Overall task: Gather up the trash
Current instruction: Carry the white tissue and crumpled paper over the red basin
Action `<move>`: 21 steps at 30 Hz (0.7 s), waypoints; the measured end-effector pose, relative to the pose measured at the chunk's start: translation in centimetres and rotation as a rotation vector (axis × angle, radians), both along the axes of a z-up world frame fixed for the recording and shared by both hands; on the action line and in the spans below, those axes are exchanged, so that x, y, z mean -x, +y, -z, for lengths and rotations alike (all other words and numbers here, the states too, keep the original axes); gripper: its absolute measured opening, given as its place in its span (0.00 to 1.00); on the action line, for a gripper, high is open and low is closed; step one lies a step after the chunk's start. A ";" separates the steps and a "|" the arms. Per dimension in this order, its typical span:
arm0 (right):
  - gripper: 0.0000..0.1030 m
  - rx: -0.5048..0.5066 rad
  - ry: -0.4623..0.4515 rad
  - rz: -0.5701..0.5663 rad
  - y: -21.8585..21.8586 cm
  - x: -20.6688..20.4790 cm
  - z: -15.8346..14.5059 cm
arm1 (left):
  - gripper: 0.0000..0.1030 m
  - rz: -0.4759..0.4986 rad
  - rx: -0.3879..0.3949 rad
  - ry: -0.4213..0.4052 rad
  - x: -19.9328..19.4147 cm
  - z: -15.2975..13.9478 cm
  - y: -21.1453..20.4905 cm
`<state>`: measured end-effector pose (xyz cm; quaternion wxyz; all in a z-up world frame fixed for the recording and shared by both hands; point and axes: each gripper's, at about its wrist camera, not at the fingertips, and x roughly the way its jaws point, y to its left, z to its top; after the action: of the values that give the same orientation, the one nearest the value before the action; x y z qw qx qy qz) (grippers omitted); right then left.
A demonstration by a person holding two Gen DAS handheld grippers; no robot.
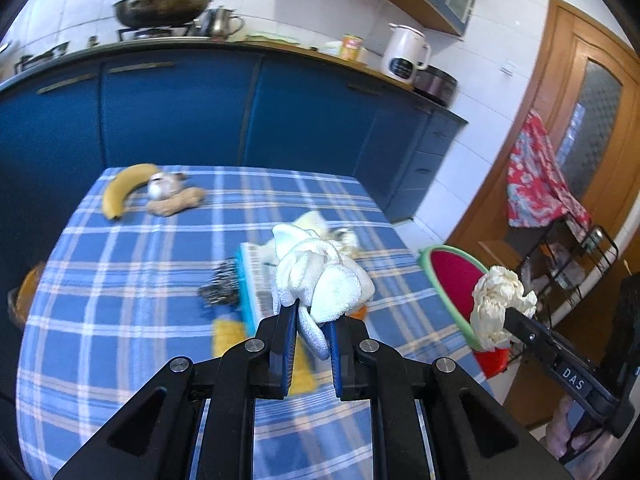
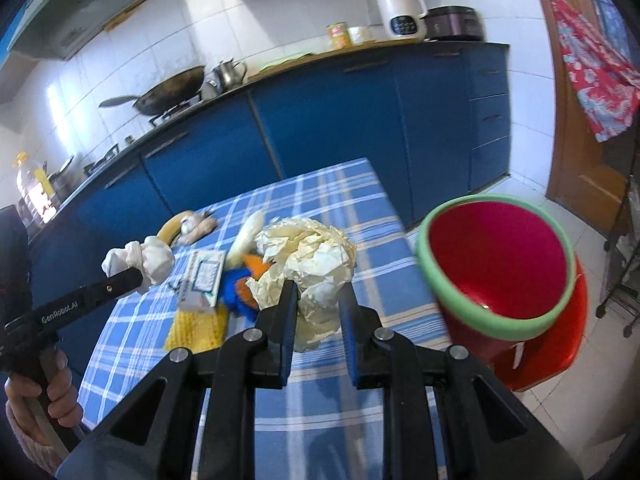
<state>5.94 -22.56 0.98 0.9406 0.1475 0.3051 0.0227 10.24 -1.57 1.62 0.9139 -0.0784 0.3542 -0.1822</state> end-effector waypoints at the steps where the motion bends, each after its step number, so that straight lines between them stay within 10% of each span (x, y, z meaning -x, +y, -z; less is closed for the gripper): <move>1: 0.22 0.001 -0.003 0.010 -0.4 0.1 -0.1 | 0.14 0.013 0.001 0.000 -0.1 -0.1 -0.6; 21: 0.22 0.003 0.014 0.215 -10.2 1.0 0.8 | 0.14 0.259 -0.038 -0.004 -2.6 -0.5 -13.9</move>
<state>4.91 -32.80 0.14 0.9356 0.1782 0.2943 -0.0797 12.80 -15.51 2.08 0.8847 -0.0141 0.3631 -0.2922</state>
